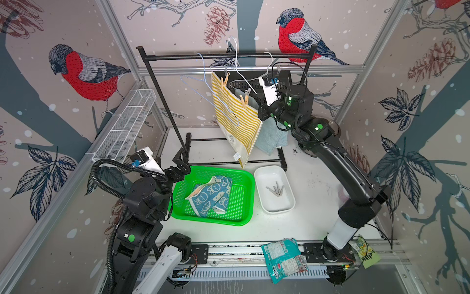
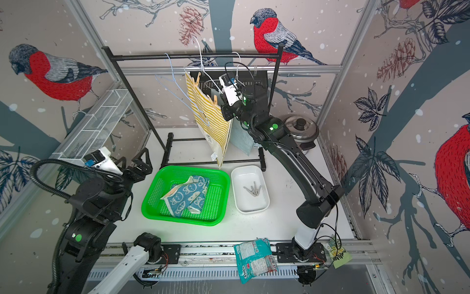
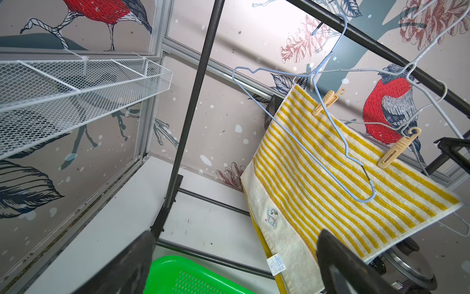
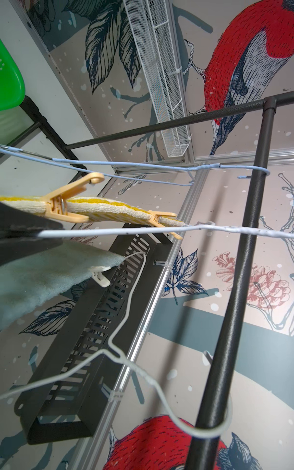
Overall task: Remove the clothespins securing towels to the hanger
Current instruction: Pick up the hanger from the clothesline.
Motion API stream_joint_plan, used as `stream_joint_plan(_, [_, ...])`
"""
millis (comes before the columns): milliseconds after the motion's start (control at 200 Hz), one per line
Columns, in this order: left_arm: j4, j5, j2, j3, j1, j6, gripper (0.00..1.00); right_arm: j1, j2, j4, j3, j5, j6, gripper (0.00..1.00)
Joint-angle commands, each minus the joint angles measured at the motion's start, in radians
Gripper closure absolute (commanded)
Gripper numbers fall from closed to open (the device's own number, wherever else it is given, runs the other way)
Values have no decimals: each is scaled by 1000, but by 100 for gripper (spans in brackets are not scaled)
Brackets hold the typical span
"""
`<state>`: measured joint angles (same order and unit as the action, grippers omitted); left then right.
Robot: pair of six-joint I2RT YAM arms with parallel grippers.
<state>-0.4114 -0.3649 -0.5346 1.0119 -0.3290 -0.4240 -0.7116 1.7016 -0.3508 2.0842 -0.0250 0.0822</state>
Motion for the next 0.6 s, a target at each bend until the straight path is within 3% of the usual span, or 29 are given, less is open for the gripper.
stream_joint_plan(0, [15,10,6,6,2,-18,2,0,-63,73,-69,-16,13,100])
stream_joint_plan(295, [34,32,15,13,2,-23,2,-2,-289,85,-273,-18,-14,100])
stream_joint_plan(590, [46,71,1,43,2,-47,2,-1,-471,-30,-341,-35,-30,100])
